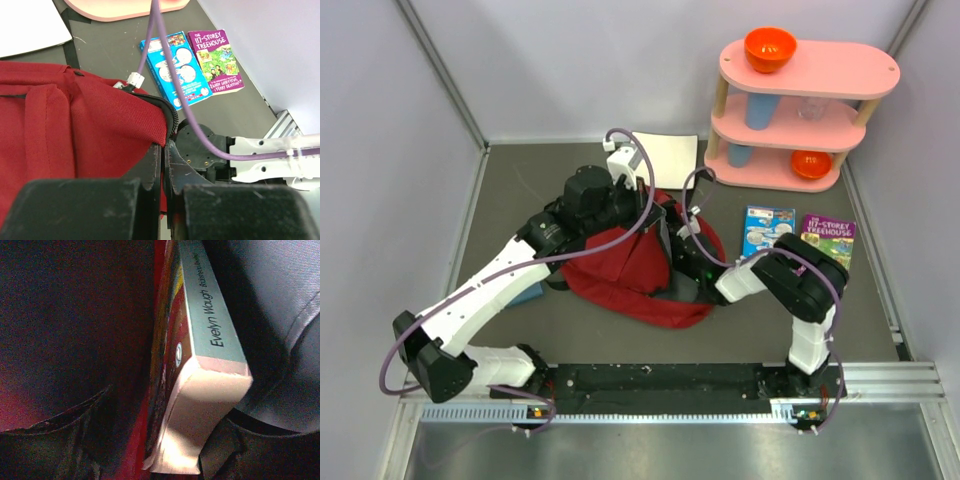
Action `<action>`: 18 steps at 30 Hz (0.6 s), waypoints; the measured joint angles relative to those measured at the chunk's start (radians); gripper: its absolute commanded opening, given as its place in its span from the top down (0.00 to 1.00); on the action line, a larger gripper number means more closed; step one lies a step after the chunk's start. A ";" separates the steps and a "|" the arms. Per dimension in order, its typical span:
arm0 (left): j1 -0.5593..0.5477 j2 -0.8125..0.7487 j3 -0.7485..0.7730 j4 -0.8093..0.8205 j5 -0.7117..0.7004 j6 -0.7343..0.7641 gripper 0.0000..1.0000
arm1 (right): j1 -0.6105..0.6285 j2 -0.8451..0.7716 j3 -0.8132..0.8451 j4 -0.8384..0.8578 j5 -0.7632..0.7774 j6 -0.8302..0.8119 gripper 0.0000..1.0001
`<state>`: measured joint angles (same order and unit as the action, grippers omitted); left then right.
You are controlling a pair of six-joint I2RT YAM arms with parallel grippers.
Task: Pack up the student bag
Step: Place the book in the student bag.
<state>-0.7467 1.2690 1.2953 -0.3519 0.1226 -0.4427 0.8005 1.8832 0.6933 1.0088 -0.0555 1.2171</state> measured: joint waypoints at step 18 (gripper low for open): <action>0.052 -0.089 -0.090 0.010 -0.026 -0.003 1.00 | -0.025 -0.416 -0.093 -0.468 0.070 -0.175 0.16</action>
<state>-0.6949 1.1797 1.2049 -0.3416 0.0967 -0.4461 0.7757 1.4673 0.6003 0.5411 0.0143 1.0416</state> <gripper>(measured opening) 0.021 0.733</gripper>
